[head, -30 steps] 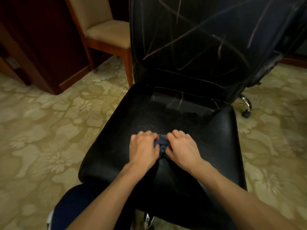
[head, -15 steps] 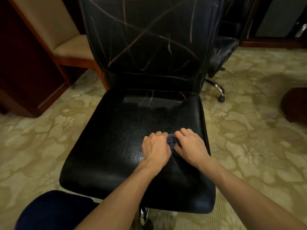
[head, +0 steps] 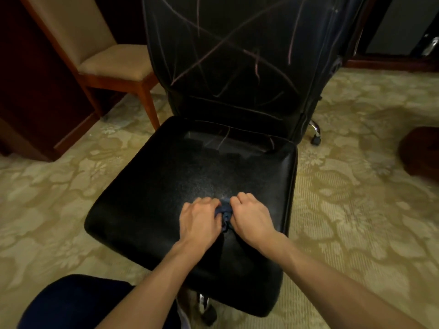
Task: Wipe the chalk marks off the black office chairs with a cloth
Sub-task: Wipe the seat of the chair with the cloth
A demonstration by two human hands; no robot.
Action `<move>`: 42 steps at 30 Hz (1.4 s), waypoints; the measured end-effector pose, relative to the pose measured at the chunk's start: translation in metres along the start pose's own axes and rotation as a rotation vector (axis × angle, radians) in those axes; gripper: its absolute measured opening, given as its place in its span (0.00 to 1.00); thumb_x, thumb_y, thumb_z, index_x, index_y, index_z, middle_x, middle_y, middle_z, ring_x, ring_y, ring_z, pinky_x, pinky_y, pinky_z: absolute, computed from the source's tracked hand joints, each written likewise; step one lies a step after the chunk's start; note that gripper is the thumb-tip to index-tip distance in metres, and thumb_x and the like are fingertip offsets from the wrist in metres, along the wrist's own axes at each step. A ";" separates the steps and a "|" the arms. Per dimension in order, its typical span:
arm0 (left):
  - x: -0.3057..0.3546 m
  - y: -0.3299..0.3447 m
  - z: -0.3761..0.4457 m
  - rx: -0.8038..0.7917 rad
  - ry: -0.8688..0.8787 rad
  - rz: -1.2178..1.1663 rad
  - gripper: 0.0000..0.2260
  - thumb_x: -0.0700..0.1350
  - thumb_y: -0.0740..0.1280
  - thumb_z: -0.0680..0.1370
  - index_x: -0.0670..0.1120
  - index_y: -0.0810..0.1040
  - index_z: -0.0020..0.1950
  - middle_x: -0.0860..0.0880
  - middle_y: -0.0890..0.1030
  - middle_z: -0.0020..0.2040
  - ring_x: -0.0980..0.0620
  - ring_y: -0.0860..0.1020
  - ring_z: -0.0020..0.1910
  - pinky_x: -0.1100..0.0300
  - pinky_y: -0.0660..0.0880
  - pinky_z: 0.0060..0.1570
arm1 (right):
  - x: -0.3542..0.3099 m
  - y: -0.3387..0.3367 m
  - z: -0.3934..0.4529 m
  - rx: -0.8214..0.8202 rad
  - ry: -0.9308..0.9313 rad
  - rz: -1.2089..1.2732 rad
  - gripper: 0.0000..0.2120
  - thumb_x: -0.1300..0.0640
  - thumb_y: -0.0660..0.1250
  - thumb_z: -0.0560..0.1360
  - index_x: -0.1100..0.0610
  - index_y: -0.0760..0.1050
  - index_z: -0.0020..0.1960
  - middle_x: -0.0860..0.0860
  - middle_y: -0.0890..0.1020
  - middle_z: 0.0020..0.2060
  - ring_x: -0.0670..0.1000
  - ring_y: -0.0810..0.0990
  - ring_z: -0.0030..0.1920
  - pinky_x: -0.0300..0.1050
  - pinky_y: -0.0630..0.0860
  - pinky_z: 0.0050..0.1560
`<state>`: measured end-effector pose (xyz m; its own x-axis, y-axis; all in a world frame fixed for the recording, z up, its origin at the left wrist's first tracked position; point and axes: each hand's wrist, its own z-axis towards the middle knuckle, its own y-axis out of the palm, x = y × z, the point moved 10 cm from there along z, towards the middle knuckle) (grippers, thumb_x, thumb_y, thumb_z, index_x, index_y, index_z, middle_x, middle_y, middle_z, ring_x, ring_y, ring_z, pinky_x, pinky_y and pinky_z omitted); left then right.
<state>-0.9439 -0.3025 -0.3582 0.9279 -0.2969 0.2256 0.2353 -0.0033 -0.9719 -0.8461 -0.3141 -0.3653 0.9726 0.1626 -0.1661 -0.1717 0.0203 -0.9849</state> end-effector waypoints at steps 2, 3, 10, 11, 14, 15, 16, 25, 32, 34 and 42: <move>-0.008 -0.006 -0.002 0.020 -0.008 0.014 0.09 0.48 0.65 0.77 0.54 0.79 0.56 0.54 0.81 0.52 0.53 0.77 0.55 0.57 0.68 0.55 | -0.011 0.001 -0.001 0.039 -0.004 0.008 0.15 0.57 0.79 0.55 0.56 0.77 0.37 0.52 0.78 0.33 0.53 0.78 0.34 0.41 0.72 0.28; -0.013 -0.010 -0.004 0.025 -0.014 0.017 0.09 0.48 0.66 0.77 0.54 0.79 0.56 0.54 0.81 0.52 0.53 0.77 0.55 0.57 0.68 0.55 | -0.017 0.001 -0.002 0.060 -0.006 0.004 0.15 0.56 0.79 0.56 0.56 0.77 0.37 0.52 0.78 0.34 0.53 0.79 0.34 0.41 0.72 0.28; -0.023 -0.023 -0.009 -0.030 0.005 0.088 0.09 0.50 0.67 0.77 0.55 0.80 0.56 0.54 0.82 0.52 0.52 0.77 0.55 0.57 0.67 0.57 | -0.030 0.000 -0.005 0.010 0.017 0.061 0.14 0.56 0.63 0.75 0.59 0.74 0.58 0.56 0.76 0.56 0.58 0.73 0.58 0.52 0.69 0.56; -0.014 -0.021 -0.009 -0.039 0.022 0.080 0.10 0.50 0.66 0.77 0.55 0.80 0.57 0.54 0.82 0.53 0.52 0.77 0.55 0.57 0.68 0.57 | -0.023 -0.003 -0.010 0.030 0.019 0.058 0.13 0.57 0.64 0.73 0.58 0.75 0.56 0.56 0.77 0.53 0.59 0.75 0.56 0.52 0.71 0.53; 0.024 -0.011 -0.009 -0.054 0.069 0.041 0.11 0.50 0.65 0.78 0.55 0.79 0.59 0.53 0.81 0.55 0.52 0.77 0.57 0.57 0.69 0.58 | 0.011 -0.005 -0.025 0.050 0.052 0.027 0.10 0.56 0.71 0.63 0.56 0.77 0.44 0.53 0.78 0.40 0.58 0.79 0.42 0.50 0.74 0.39; 0.037 -0.008 -0.009 -0.048 0.089 0.021 0.11 0.49 0.65 0.78 0.55 0.79 0.59 0.53 0.81 0.55 0.51 0.77 0.57 0.57 0.69 0.58 | 0.023 -0.006 -0.030 0.059 0.067 0.016 0.10 0.56 0.71 0.62 0.56 0.77 0.42 0.53 0.77 0.38 0.58 0.79 0.40 0.50 0.74 0.36; 0.048 -0.005 -0.010 -0.044 0.106 0.005 0.11 0.49 0.65 0.78 0.54 0.79 0.59 0.53 0.81 0.55 0.51 0.77 0.57 0.57 0.69 0.58 | 0.035 -0.008 -0.035 0.071 0.083 0.015 0.10 0.56 0.72 0.62 0.56 0.77 0.42 0.53 0.77 0.38 0.58 0.78 0.40 0.50 0.74 0.36; 0.122 0.016 -0.004 -0.001 0.156 -0.114 0.11 0.47 0.64 0.79 0.50 0.79 0.61 0.48 0.80 0.55 0.46 0.77 0.57 0.51 0.72 0.55 | 0.115 -0.025 -0.061 0.183 0.198 0.006 0.12 0.58 0.73 0.67 0.56 0.80 0.51 0.53 0.79 0.45 0.57 0.79 0.46 0.53 0.77 0.44; 0.120 0.027 -0.007 0.015 0.152 -0.118 0.14 0.48 0.67 0.77 0.50 0.78 0.62 0.49 0.80 0.56 0.46 0.76 0.57 0.50 0.71 0.57 | 0.115 -0.016 -0.080 0.322 0.225 0.065 0.08 0.60 0.72 0.69 0.57 0.80 0.48 0.52 0.78 0.43 0.55 0.77 0.44 0.52 0.79 0.42; 0.109 0.027 -0.015 0.014 0.147 -0.125 0.13 0.48 0.68 0.76 0.51 0.79 0.59 0.51 0.80 0.54 0.47 0.76 0.55 0.51 0.72 0.54 | 0.104 -0.013 -0.083 0.316 0.209 0.041 0.08 0.60 0.72 0.67 0.58 0.79 0.47 0.52 0.78 0.42 0.55 0.77 0.43 0.51 0.77 0.41; 0.081 0.018 -0.026 0.059 0.148 -0.106 0.06 0.44 0.71 0.72 0.50 0.81 0.48 0.51 0.81 0.44 0.46 0.78 0.46 0.51 0.72 0.46 | 0.068 -0.011 -0.080 0.327 0.237 -0.043 0.09 0.61 0.74 0.66 0.57 0.78 0.45 0.54 0.77 0.41 0.57 0.77 0.42 0.52 0.78 0.40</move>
<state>-0.8719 -0.3518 -0.3596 0.8451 -0.4355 0.3102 0.3501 0.0122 -0.9366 -0.7655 -0.3820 -0.3692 0.9826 -0.0764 -0.1691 -0.1336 0.3411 -0.9305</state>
